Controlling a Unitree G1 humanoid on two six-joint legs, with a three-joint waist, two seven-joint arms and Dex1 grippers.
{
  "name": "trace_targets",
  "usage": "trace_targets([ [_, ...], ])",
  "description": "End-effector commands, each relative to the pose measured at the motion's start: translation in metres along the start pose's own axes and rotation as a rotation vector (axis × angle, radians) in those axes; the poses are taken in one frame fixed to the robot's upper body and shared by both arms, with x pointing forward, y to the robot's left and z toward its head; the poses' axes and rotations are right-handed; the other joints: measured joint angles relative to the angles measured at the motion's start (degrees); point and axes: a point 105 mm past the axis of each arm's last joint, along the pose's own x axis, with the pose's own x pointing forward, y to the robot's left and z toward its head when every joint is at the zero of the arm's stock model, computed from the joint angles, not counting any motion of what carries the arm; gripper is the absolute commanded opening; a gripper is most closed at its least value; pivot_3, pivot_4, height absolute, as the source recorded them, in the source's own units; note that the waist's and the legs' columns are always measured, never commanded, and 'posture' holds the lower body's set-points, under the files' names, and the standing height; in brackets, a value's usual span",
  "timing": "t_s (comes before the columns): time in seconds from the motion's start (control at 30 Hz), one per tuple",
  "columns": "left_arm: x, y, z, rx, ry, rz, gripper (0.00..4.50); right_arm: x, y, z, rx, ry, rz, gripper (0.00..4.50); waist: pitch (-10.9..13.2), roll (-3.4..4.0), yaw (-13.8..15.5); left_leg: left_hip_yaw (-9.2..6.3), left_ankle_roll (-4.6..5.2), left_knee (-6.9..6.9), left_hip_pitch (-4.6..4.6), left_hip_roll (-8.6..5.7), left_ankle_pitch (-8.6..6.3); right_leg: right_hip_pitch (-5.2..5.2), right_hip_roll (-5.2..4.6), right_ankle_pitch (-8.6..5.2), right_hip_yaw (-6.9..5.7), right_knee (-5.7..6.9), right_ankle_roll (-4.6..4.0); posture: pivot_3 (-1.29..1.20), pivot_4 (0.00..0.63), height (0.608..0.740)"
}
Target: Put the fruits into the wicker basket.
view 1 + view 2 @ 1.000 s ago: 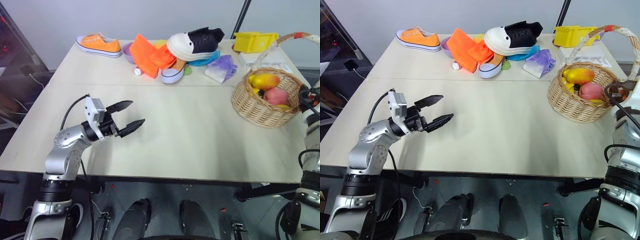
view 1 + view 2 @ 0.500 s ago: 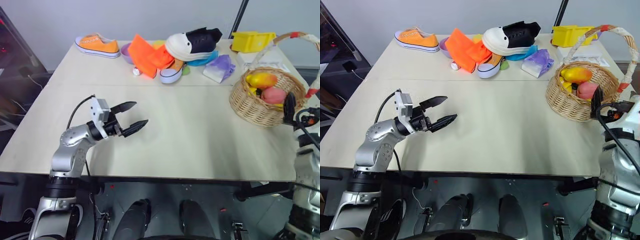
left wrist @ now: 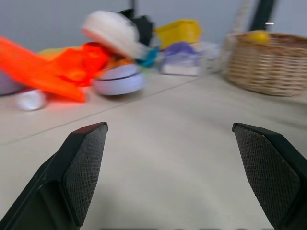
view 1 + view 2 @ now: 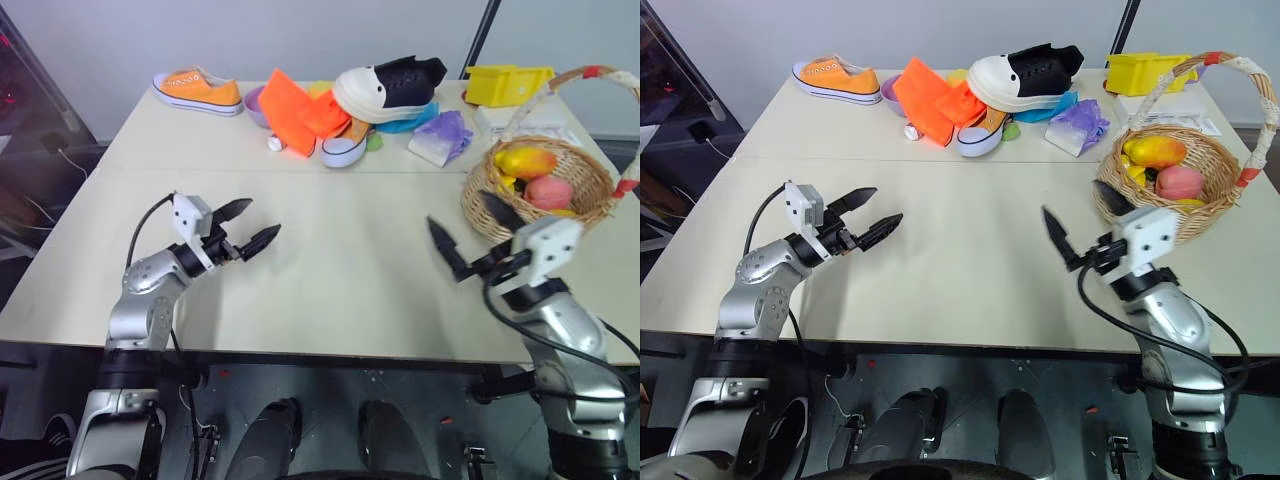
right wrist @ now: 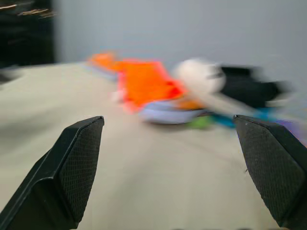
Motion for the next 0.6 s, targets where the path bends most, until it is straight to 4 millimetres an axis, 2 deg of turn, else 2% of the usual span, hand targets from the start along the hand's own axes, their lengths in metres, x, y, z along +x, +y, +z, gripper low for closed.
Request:
trace_targets([
  [0.03,-0.005,0.022,0.015,0.072,-0.029,0.098,4.50,0.006,0.011,0.000,-0.008,0.015,0.164,4.49,0.00,-0.01,-0.02,0.00,0.00,0.00,0.00,0.00,0.00,0.00,0.00,0.00,0.00,0.00,0.00,0.00,0.150,0.740],
  [0.2,-0.015,0.036,0.019,0.110,-0.020,0.179,4.50,0.006,0.010,-0.008,-0.012,0.085,0.292,4.49,0.01,-0.02,-0.02,-0.03,0.00,-0.02,-0.01,0.01,0.00,-0.02,0.00,0.00,-0.04,0.00,0.00,0.00,0.150,0.740],
  [0.43,-0.040,0.046,0.019,0.127,0.011,0.270,4.50,0.011,0.009,-0.018,-0.009,0.109,0.351,4.49,0.01,-0.01,-0.09,-0.03,-0.01,-0.03,-0.01,0.02,0.00,-0.04,-0.01,0.01,-0.03,0.02,0.00,0.00,0.150,0.740],
  [0.6,-0.046,0.053,0.022,0.145,0.038,0.308,4.50,0.014,0.006,-0.020,-0.017,0.105,0.363,4.49,0.01,-0.02,0.02,-0.03,-0.01,0.00,-0.01,0.00,-0.01,-0.02,-0.02,0.01,-0.04,0.01,0.00,0.00,0.150,0.740],
])
